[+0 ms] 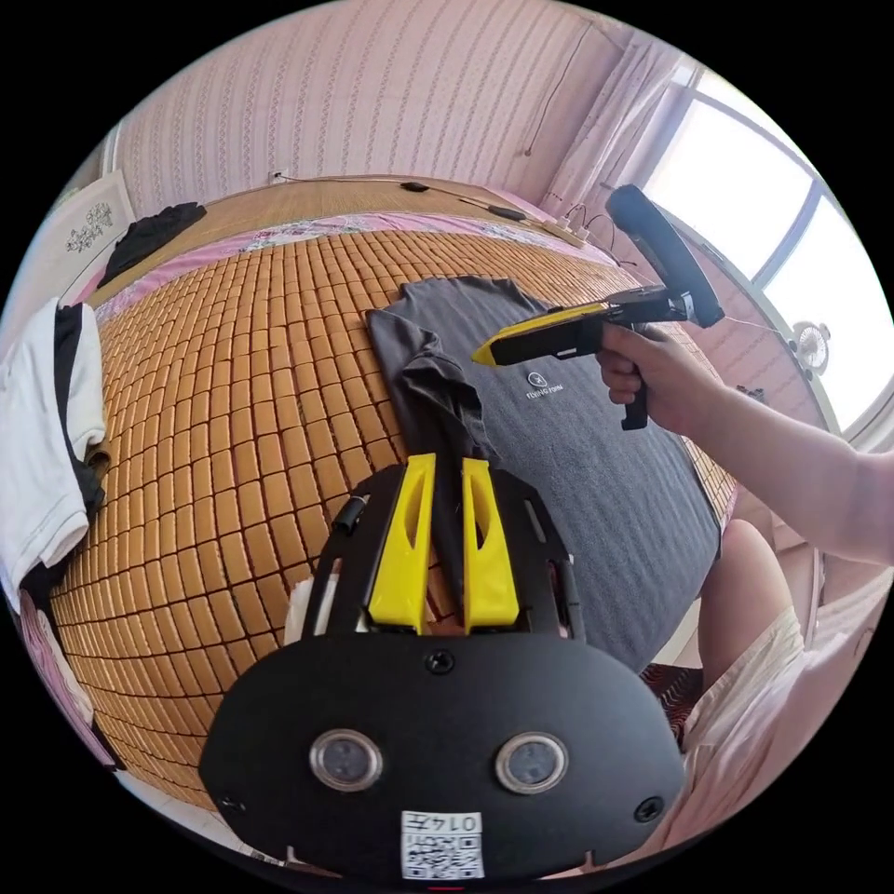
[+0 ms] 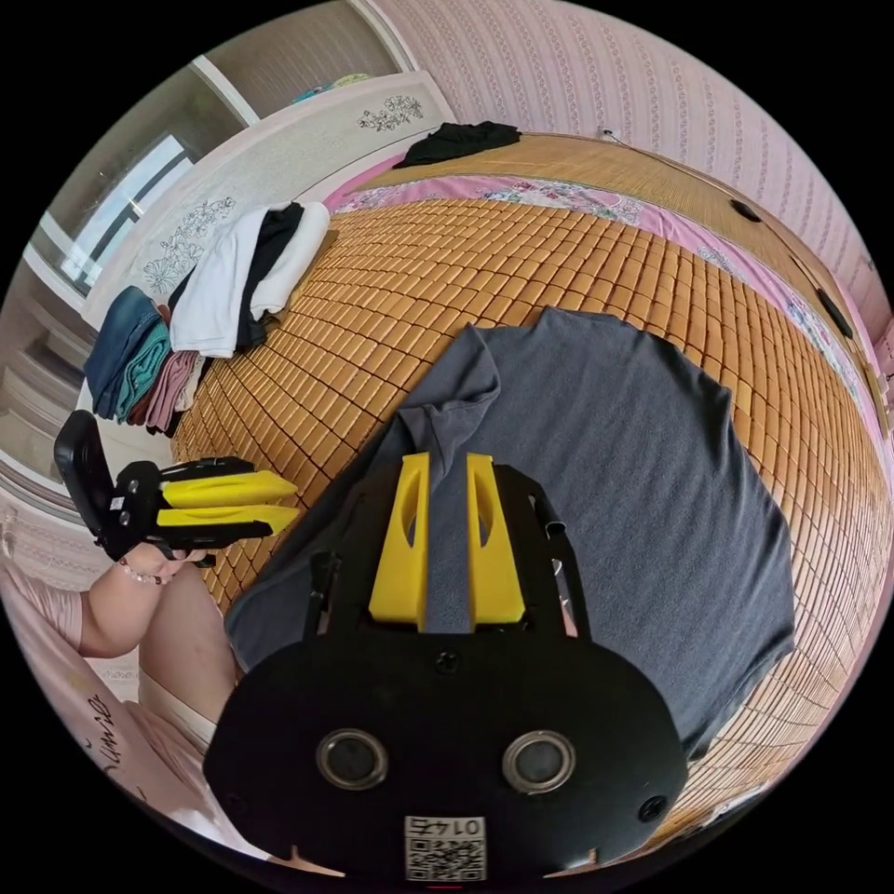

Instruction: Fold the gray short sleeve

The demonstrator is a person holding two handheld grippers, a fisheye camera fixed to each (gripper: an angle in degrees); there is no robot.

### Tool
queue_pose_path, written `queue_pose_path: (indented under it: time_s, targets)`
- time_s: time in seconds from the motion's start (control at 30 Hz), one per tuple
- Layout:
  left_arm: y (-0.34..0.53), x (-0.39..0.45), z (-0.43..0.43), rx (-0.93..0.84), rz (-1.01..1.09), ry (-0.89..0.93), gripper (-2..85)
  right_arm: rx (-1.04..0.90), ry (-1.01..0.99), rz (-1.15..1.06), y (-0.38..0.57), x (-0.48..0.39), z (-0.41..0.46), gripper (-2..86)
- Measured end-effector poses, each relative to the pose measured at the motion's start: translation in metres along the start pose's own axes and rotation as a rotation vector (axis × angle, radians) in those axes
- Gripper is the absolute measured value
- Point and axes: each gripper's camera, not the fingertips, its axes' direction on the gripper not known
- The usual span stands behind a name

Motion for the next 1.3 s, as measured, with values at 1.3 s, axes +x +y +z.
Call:
queue_pose_path:
  time_s: [1.3]
  targets:
    - [0.075,-0.069,-0.026,0.130,-0.480,-0.144,4.2,-0.003,-0.107,-0.369,-0.117,-0.126,0.105,5.7]
